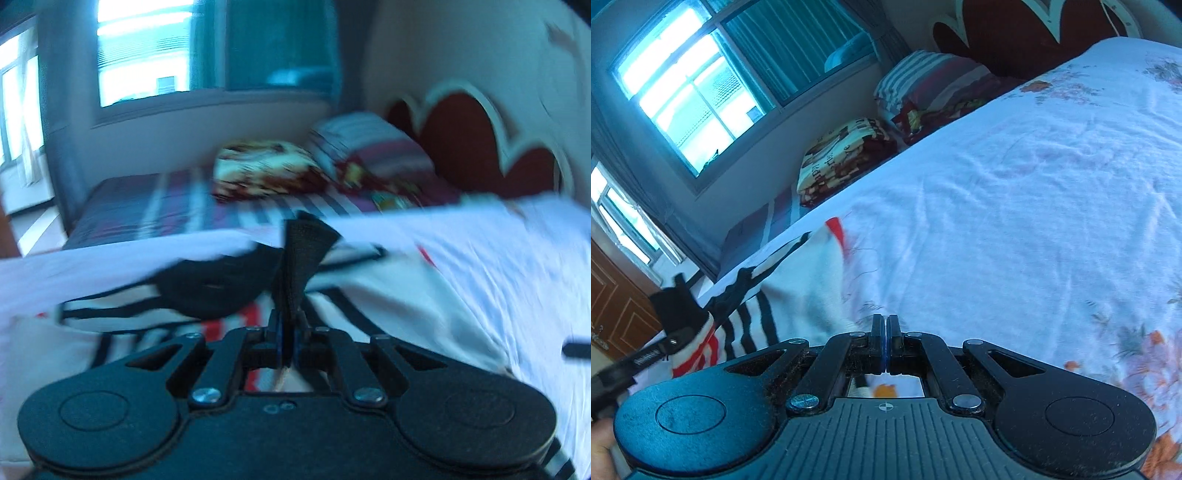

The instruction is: Fold small clothes

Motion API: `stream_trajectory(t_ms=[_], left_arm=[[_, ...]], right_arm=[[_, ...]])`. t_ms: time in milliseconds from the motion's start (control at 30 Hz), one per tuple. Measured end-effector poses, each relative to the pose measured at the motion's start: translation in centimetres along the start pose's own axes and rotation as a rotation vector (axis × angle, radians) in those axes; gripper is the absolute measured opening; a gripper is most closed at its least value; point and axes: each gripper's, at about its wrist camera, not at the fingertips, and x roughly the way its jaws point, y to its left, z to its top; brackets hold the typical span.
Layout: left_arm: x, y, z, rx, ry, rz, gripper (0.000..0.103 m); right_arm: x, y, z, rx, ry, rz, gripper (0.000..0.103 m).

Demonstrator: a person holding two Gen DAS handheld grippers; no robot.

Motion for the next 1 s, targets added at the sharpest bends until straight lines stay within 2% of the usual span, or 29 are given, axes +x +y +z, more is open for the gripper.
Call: stream_trajectory(t_ms=[67,167,200,233,267,300,333,400,433,500,567,667,733,800,867,967,1000], left_arm=[[0.9,-1.9,-0.7,0.057,0.022,-0.002,0.004],[2.5,-3.4,-1.9,0.078,0.069,-0.024,0.004],[2.9,-3.6,-1.9,0.087,0.100,-0.041,0.009],[3.4,-3.9,-2.2,0.098,0.133,-0.054,0.019],[3.2,-4.2,-2.6,0.124,0.122,-0.045,0.021],[2.8,-4.6,-2.8,0.163,0.103,-0.032,0.034],[2.2,-4.8,-3.0,0.188,0.095,-0.026,0.058],[-0.4,-4.0,-3.5,0.186,0.025,-0.041,0.076],[-1.7,-3.1,-3.7,0.174,-0.003,-0.043,0.075],[-3.0,-1.3,-4.0,0.144,-0.019,0.003,0.067],[-4.6,1.9,-4.5,0.095,-0.032,0.086,0.064],[-7.1,7.6,-5.7,-0.004,-0.047,0.212,0.061],[-7.9,11.0,-5.9,-0.069,-0.031,0.266,0.054],[-8.6,14.0,-5.9,-0.157,-0.027,0.277,0.048],[-9.5,16.6,-5.9,-0.263,-0.048,0.258,0.048],[-9.2,18.9,-6.0,-0.359,-0.036,0.193,0.046],[-8.9,19.1,-6.0,-0.368,-0.031,0.180,0.038]], right_arm=[[-0.2,-1.0,0.3,0.018,0.000,0.009,0.000],[-0.4,-1.9,0.9,0.038,0.001,0.032,0.000],[-0.3,-2.0,1.1,0.035,0.000,0.038,0.000],[-0.2,-1.9,1.3,0.029,0.000,0.041,0.000],[0.0,-1.6,1.4,0.024,0.001,0.050,0.000],[0.2,-1.3,1.4,0.021,0.003,0.056,0.001],[0.5,-0.9,1.5,0.016,0.008,0.063,0.010],[1.0,0.3,1.6,0.004,-0.004,0.079,0.081],[1.1,1.0,1.5,-0.008,-0.030,0.092,0.082],[1.9,2.4,1.7,-0.033,-0.012,0.160,0.079],[3.4,4.0,1.6,-0.033,0.031,0.215,0.068],[6.1,5.8,1.3,0.010,0.111,0.276,0.066],[8.2,6.7,1.0,0.055,0.169,0.300,0.065],[9.6,7.2,0.8,0.102,0.203,0.315,0.065],[10.9,7.4,0.8,0.142,0.231,0.310,0.064],[12.1,7.6,0.8,0.160,0.265,0.288,0.042],[12.4,7.8,0.8,0.158,0.274,0.273,0.035]])
